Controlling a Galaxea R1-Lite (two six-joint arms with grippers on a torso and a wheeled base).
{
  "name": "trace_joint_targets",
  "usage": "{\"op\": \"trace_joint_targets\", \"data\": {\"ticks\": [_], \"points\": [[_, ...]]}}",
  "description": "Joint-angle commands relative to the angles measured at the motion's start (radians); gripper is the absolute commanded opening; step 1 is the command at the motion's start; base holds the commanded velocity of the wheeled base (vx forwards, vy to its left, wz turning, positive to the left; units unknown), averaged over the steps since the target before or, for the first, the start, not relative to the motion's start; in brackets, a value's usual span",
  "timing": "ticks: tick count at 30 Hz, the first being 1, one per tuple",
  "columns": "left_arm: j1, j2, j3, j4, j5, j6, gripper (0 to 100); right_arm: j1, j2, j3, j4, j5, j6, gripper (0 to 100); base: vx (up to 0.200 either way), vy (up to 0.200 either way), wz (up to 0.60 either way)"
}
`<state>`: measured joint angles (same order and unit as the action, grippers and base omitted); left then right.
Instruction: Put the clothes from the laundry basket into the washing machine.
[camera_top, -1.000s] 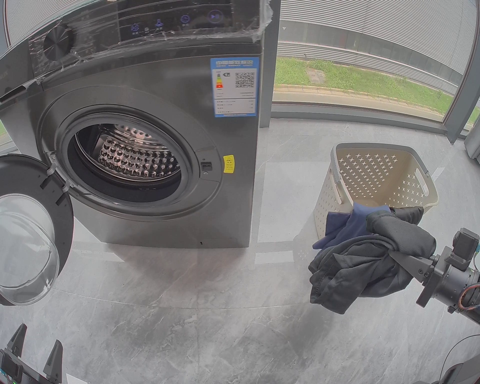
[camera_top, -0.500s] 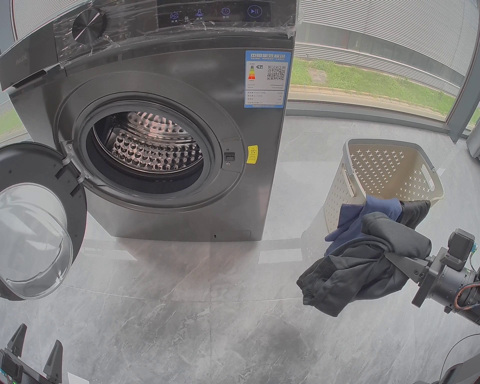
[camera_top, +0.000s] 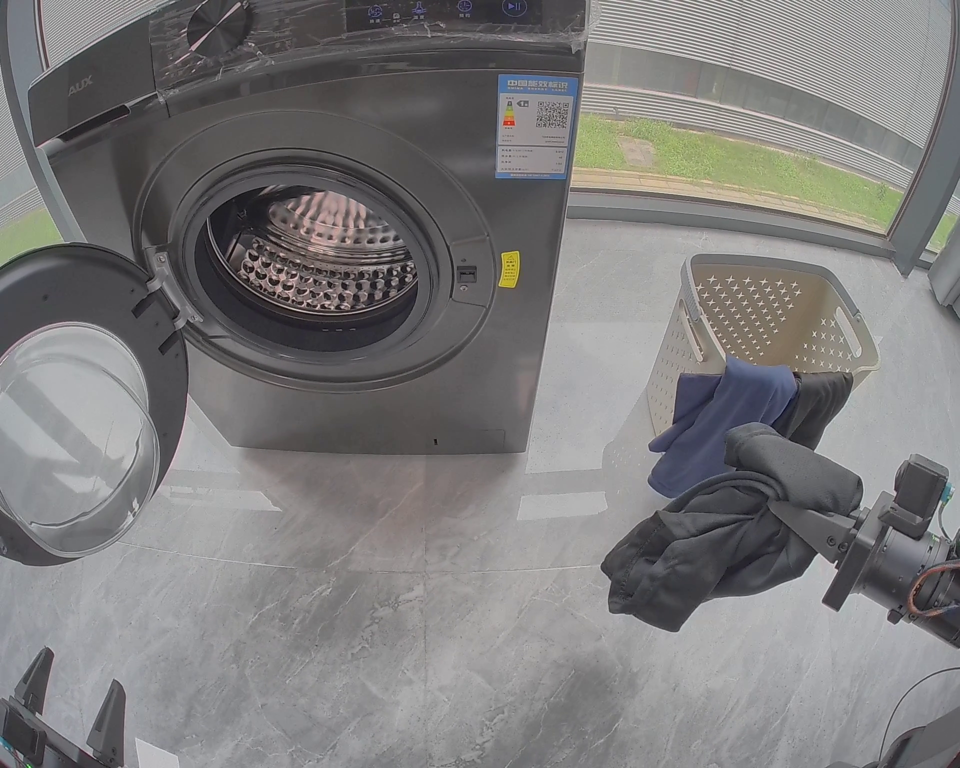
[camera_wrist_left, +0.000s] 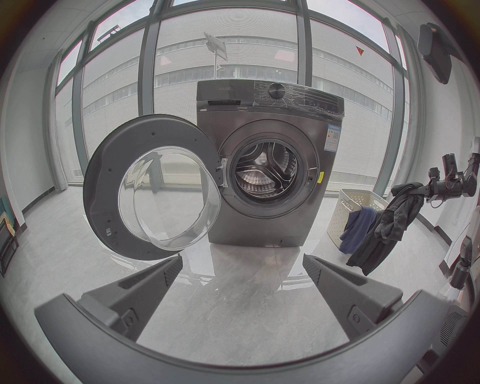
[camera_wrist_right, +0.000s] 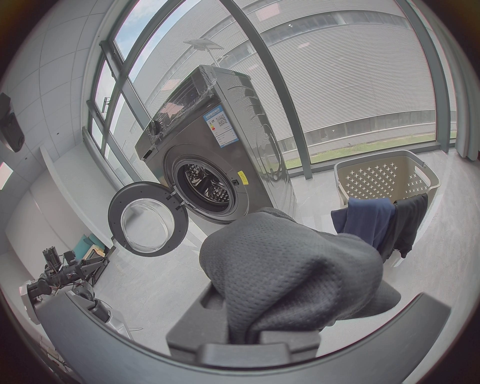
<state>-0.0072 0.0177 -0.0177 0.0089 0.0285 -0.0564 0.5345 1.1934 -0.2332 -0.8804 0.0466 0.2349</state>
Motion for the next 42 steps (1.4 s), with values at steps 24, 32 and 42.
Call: {"op": "trace_joint_targets", "data": {"ticks": [24,32,42], "points": [[0.000,-0.015,0.015,0.000,0.001,0.000,100,-0.004,0.018,-0.038,-0.009,-0.001,-0.002,0,0.000,0.150,0.00],[0.000,-0.015,0.015,0.000,0.001,0.000,100,0.005,0.040,-0.078,-0.009,-0.001,-0.005,0,0.000,0.000,0.00],[0.000,-0.015,0.015,0.000,0.001,0.000,100,0.027,0.106,-0.172,-0.011,-0.005,-0.002,0,0.000,0.000,0.00]]}}
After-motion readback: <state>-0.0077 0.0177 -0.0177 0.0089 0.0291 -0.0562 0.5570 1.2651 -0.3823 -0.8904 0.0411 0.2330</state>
